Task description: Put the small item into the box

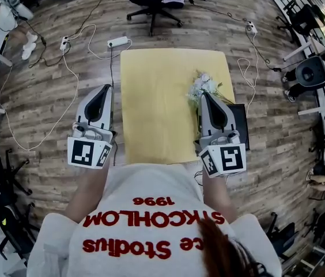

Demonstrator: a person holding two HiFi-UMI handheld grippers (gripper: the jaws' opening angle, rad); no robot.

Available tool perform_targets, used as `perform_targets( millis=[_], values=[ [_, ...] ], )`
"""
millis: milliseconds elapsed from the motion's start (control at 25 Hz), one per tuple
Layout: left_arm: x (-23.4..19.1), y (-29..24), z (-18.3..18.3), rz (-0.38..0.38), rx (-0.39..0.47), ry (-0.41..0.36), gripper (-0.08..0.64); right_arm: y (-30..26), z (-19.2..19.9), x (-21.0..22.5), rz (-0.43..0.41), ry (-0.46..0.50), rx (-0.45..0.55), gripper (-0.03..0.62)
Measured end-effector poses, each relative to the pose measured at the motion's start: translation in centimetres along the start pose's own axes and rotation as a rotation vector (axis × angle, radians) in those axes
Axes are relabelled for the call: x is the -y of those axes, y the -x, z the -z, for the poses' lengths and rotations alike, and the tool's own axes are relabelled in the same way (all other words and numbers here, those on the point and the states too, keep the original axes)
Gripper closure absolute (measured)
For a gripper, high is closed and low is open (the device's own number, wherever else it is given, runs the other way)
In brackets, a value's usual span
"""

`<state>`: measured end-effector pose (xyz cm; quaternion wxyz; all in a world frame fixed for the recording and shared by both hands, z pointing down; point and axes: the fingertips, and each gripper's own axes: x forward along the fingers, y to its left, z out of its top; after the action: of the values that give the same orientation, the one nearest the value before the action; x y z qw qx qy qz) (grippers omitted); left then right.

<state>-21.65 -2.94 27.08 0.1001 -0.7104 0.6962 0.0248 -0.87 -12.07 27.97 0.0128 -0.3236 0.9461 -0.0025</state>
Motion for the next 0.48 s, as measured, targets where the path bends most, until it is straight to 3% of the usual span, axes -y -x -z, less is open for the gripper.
perform_targets(
  millis=[480],
  values=[
    [0.3, -0.4, 0.8, -0.006, -0.016, 0.035, 0.554, 0.2, 1.1, 0.9, 0.022, -0.05, -0.017, 0.588]
  ],
)
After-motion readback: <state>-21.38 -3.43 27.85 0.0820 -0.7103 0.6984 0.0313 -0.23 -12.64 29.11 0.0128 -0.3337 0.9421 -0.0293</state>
